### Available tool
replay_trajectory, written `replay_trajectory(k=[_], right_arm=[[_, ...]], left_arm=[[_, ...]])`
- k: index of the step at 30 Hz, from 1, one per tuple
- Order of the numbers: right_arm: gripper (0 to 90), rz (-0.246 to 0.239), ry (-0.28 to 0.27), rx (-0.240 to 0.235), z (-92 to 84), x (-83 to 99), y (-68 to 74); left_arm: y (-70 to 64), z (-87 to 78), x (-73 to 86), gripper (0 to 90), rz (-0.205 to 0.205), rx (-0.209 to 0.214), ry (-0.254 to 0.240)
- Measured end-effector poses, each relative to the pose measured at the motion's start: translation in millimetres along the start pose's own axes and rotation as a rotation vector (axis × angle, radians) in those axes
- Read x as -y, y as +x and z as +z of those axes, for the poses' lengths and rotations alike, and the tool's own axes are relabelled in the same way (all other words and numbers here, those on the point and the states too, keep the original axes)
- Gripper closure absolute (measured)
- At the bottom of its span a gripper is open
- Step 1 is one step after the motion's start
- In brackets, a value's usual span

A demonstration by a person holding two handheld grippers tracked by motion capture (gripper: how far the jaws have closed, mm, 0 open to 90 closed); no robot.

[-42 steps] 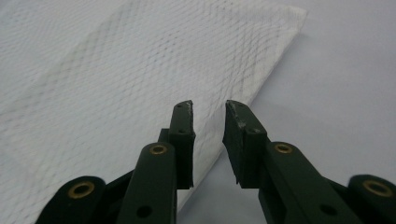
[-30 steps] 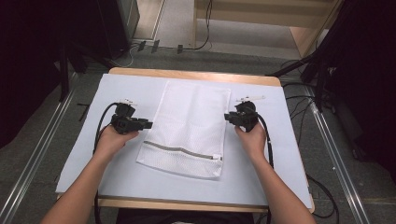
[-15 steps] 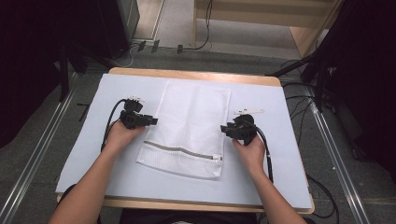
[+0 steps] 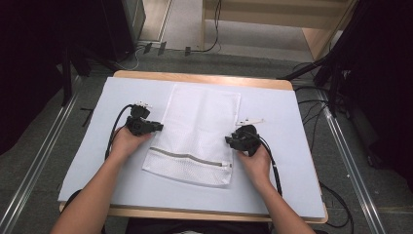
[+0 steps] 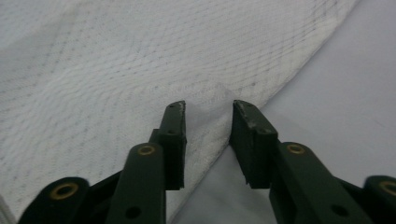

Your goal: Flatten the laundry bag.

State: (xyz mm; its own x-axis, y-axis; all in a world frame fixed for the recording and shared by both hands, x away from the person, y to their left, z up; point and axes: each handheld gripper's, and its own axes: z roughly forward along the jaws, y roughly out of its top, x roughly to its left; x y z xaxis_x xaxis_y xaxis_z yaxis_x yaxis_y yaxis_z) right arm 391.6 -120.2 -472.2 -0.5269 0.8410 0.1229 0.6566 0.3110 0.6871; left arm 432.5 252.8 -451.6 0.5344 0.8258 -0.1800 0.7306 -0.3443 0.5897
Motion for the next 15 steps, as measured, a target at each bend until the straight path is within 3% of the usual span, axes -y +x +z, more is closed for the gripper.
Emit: replay_trajectory(k=[1,3,5,7,9,15], right_arm=[[77.9,-0.021,0.001,0.025,0.2,0.0,0.7],[80.8,-0.023,0.002,0.028,0.3,-0.1,-0.1],[88.3,0.009,0.003,-0.009,0.2,-0.5,-6.7],[89.6,0.025,0.008,-0.032,0.7,-1.7,-9.7],[90.0,0.018,0.011,-0.028,1.1,-2.9,-9.7],[90.0,0.017,0.019,-0.017,3.9,-7.8,-10.6]], left_arm=[[-1.0,0.3,-0.2,84.7,0.008,-0.004,0.007],[-0.8,0.9,-0.2,89.3,-0.001,0.015,0.009],[-3.1,1.2,-0.8,89.9,0.012,0.002,0.011],[-2.6,1.2,-0.7,90.0,-0.002,0.003,0.009],[-0.6,1.0,-0.5,90.0,-0.017,0.027,0.010],[-2.2,-1.2,1.5,90.0,-0.024,0.031,0.011]])
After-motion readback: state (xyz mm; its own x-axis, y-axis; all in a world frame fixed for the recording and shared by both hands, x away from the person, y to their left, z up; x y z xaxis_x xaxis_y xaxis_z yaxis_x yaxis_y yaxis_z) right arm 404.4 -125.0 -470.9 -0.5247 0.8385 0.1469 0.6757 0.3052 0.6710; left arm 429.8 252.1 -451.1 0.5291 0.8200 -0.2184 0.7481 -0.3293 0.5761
